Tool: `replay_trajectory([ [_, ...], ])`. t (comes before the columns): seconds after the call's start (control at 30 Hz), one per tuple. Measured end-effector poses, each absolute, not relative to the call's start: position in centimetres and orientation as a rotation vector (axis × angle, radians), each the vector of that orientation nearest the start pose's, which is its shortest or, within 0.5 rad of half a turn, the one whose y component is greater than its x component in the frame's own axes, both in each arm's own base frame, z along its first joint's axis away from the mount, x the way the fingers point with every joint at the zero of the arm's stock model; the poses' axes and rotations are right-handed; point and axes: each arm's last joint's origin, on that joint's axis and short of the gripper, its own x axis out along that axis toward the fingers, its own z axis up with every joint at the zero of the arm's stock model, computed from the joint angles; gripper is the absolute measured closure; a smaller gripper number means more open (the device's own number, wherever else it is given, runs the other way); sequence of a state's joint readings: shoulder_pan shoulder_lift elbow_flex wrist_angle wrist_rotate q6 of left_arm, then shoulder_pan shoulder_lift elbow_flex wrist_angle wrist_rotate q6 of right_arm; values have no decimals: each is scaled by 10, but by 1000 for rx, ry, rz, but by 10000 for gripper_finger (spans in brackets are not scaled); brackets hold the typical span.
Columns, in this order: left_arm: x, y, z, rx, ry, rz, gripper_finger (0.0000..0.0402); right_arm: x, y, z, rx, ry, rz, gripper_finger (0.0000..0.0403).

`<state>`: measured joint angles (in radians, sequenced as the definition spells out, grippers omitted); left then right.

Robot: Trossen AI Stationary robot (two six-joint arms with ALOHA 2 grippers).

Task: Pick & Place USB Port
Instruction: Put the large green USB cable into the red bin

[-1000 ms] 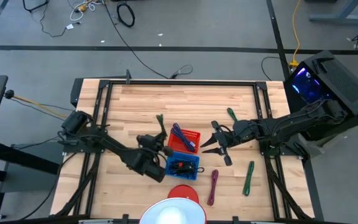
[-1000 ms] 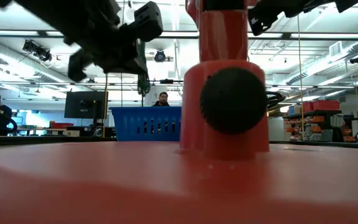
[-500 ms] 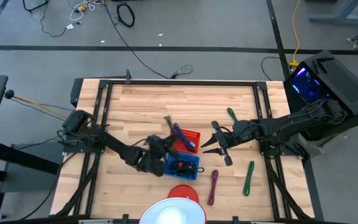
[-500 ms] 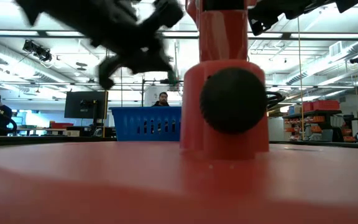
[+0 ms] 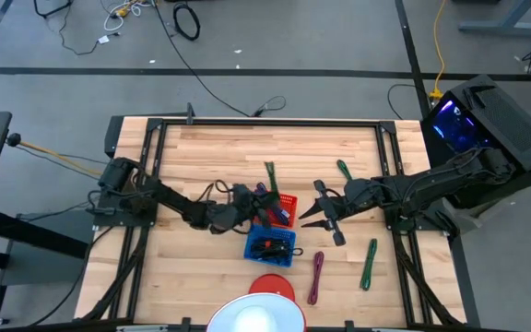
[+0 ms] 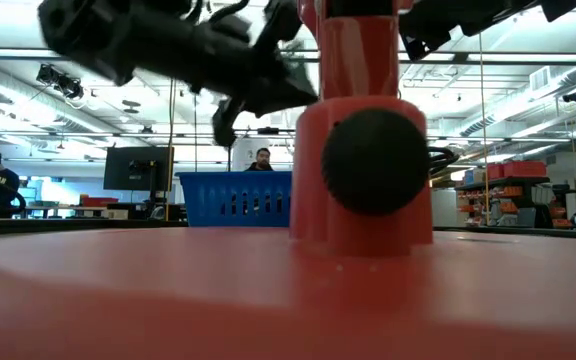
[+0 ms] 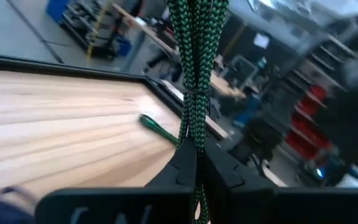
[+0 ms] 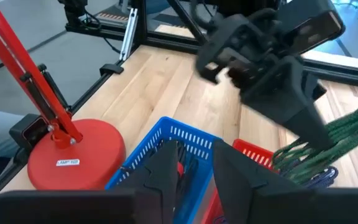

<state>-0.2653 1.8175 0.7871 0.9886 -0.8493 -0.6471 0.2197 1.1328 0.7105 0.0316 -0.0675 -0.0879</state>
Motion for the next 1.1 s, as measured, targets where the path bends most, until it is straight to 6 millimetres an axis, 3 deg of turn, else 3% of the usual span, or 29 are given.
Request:
replay_trajectory([
  [0.2,321,-73,161,-712,-237,702,393,239,55,260,-120,384,301,301],
  [0.37,323,-79,153,-741,-225,687,393,239,55,260,-125,382,302,301],
  [0.6,331,-82,116,-924,-271,727,393,239,55,260,-124,381,302,301],
  [0.83,346,-87,119,-1001,-322,676,393,239,55,260,-123,380,302,301],
  [1.1,346,-96,119,-980,-307,694,393,239,55,260,-120,383,302,301],
])
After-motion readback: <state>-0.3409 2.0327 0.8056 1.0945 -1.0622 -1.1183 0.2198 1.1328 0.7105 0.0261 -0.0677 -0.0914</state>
